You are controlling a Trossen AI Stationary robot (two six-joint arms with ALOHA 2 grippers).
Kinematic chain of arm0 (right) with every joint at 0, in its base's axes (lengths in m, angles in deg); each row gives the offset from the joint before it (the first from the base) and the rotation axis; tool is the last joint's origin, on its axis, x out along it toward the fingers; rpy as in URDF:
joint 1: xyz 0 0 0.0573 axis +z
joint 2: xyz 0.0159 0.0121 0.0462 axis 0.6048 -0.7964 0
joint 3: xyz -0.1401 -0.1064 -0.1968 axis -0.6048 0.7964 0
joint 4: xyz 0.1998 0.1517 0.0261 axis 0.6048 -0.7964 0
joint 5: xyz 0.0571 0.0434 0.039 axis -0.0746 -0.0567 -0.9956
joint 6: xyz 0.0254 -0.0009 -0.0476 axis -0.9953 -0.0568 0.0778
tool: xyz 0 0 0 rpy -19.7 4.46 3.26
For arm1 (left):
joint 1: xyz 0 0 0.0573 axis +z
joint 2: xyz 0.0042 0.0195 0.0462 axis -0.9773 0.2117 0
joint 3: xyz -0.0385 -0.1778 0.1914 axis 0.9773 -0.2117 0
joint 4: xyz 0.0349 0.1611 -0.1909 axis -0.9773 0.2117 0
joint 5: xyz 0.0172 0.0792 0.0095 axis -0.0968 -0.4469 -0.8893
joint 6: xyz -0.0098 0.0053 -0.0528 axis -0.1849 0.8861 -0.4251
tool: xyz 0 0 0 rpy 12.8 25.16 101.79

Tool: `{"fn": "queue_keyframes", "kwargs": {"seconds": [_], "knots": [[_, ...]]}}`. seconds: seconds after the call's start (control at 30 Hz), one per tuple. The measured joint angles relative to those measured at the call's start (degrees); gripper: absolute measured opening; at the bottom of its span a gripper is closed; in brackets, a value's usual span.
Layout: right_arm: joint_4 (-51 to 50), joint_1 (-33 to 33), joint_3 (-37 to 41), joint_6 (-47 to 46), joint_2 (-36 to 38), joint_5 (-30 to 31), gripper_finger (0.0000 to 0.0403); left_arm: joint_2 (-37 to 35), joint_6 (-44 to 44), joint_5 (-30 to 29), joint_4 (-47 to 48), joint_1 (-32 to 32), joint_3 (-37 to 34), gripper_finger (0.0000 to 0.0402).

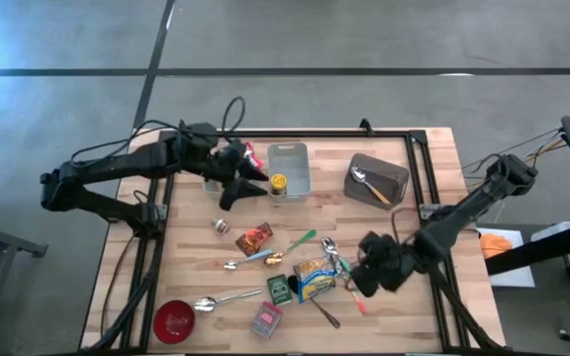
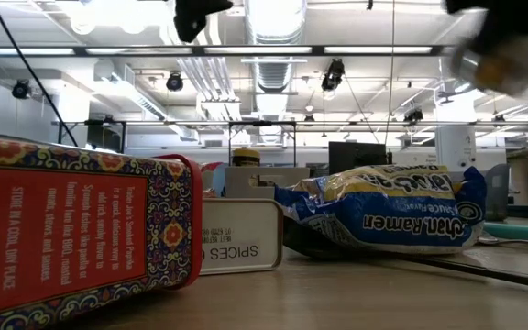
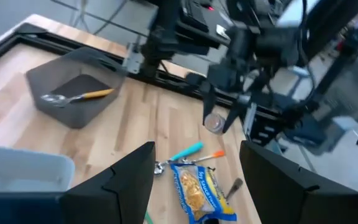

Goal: Pick & Place Food Item
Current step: Put the right brown seasoning bottle into the right gray bin

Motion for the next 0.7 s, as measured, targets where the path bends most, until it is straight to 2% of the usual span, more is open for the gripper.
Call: {"fn": "queue_keyframes", "kwargs": {"seconds": [0.1, 0.17, 0.4, 0.7], "knots": [[2.93, -4.48, -1.63, 8.8, 1.65, -0.4, 0.0184, 2.15, 1.27, 0.21, -0.01, -1.77, 1.21, 0.0237], [5.72, -7.47, -2.34, 14.14, 2.57, -2.91, 0.0184, 3.47, 2.72, 0.36, -0.05, -2.9, 2.17, 0.0237], [22.12, -18.56, -2.82, 25.63, 2.65, -22.53, 0.0184, 7.09, 15.08, -0.39, -0.38, -6.23, 4.26, 0.0237], [35.94, -27.07, -2.78, 28.38, -1.95, -41.08, 0.0184, 8.09, 27.85, -1.86, -8.4, -11.12, 2.85, 0.0237]]}}
